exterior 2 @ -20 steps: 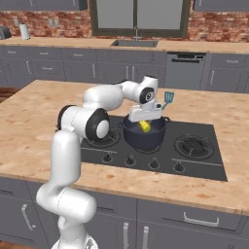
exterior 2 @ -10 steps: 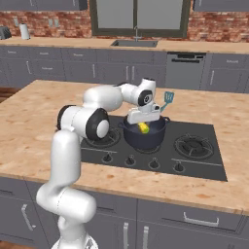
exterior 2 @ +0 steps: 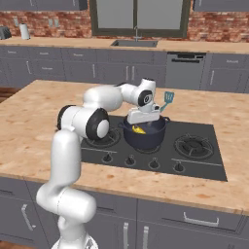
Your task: Put the corn and mushroom in the pot. Retrieve the spatula and lightly stir the vegetables in the pot.
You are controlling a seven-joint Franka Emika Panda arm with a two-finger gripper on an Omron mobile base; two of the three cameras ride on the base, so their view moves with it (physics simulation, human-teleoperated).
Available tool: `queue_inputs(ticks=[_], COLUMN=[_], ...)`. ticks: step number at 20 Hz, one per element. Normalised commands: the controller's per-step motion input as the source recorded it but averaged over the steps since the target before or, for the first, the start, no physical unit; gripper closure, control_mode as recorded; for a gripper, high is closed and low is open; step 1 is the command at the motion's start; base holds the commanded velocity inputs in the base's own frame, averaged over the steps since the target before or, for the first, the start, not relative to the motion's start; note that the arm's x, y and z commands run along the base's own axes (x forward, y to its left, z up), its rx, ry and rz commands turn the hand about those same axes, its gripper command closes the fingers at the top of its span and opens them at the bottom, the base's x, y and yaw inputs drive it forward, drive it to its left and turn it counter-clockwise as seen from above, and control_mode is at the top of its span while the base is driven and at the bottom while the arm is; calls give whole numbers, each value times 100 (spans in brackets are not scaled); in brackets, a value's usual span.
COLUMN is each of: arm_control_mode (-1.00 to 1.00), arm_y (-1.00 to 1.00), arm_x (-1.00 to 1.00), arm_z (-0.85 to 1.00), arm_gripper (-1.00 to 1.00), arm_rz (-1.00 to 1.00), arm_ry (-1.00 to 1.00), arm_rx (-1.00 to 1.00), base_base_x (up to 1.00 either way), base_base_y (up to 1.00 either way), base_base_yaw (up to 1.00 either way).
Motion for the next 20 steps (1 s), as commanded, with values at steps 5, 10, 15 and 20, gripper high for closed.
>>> queue_inputs(ticks=[5, 10, 15, 20], arm_control_mode=[-100, -100, -100, -100], arm_y=[3, 32, 55, 90], arm_x=[-3, -49, -80, -64], arm_z=[35, 50, 32, 13], arm_gripper=[-100, -100, -100, -100], arm_rz=[0, 0, 0, 0], arm_ry=[0, -6, -17, -4], arm_rx=[7, 0, -2, -18], base_base_x=[0, 0, 0, 0], base_base_y=[0, 0, 0, 0], base_base_yaw=[0, 0, 0, 0])
